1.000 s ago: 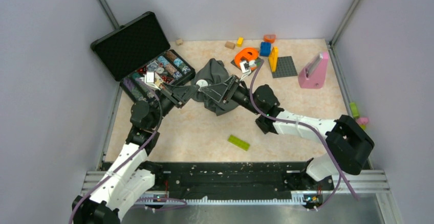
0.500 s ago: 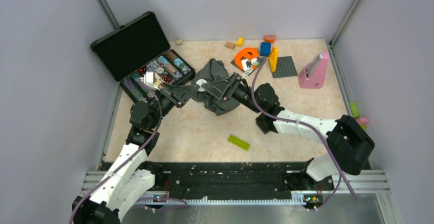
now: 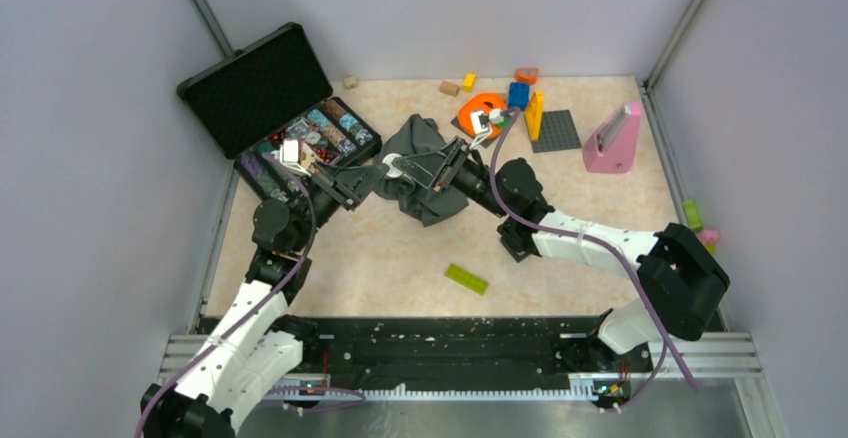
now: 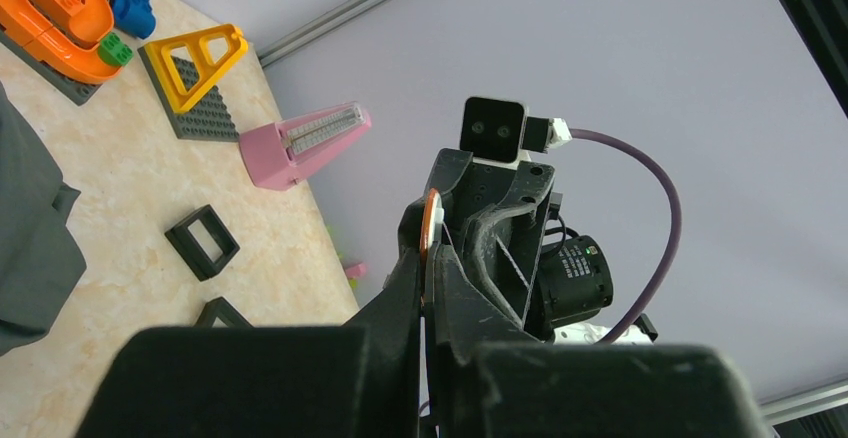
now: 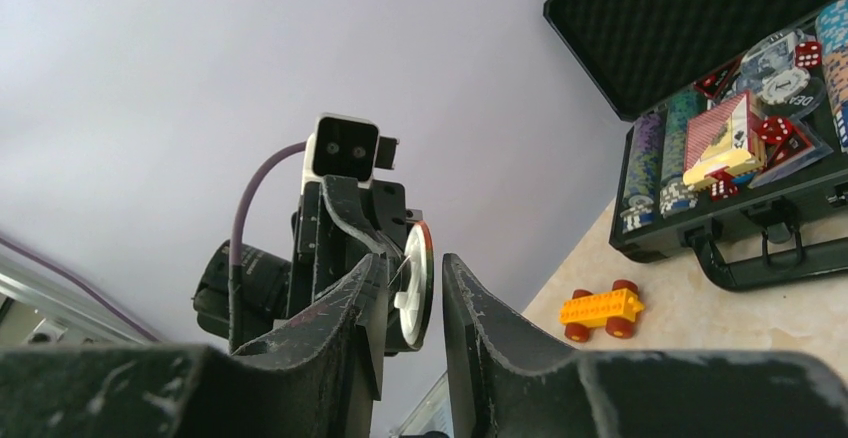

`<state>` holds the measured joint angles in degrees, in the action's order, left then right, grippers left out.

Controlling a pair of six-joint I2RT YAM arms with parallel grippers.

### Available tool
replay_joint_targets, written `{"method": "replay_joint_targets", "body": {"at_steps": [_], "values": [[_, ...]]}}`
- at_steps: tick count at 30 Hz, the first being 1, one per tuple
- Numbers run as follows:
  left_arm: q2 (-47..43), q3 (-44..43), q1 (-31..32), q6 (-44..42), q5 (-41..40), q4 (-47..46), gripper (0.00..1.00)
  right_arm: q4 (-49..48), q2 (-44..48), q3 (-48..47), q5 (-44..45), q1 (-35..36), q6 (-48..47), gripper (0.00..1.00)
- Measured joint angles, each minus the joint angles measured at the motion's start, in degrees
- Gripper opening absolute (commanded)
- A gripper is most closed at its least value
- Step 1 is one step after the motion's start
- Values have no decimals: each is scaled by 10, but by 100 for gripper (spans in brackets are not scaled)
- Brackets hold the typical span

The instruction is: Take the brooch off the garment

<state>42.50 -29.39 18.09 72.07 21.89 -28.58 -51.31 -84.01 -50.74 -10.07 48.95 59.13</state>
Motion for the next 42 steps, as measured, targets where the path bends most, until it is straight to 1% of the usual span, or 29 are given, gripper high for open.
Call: {"method": "replay_joint_targets", "body": {"at_steps": [2,5,12,15,18,34,42], "values": [[0,0,0,0,0,0,0,2,-2,0,-3,0,0,28],[0,0,0,0,0,0,0,1,-3,0,-6,0,1,24],[0,0,0,0,0,0,0,1,-3,0,-7,0,0,23],[0,0,-1,0,2,0,0,4,-3,0,-7,0,-2,18],[0,0,-1,0,2,0,0,14,-3,-7,-8,0,-12,16],[10,0,-5,3,-3,3,0,73,-2,-34,-1,2,-84,15],[14,0,-7,8,-3,3,0,75,-2,-34,13,8,-112,13]]}}
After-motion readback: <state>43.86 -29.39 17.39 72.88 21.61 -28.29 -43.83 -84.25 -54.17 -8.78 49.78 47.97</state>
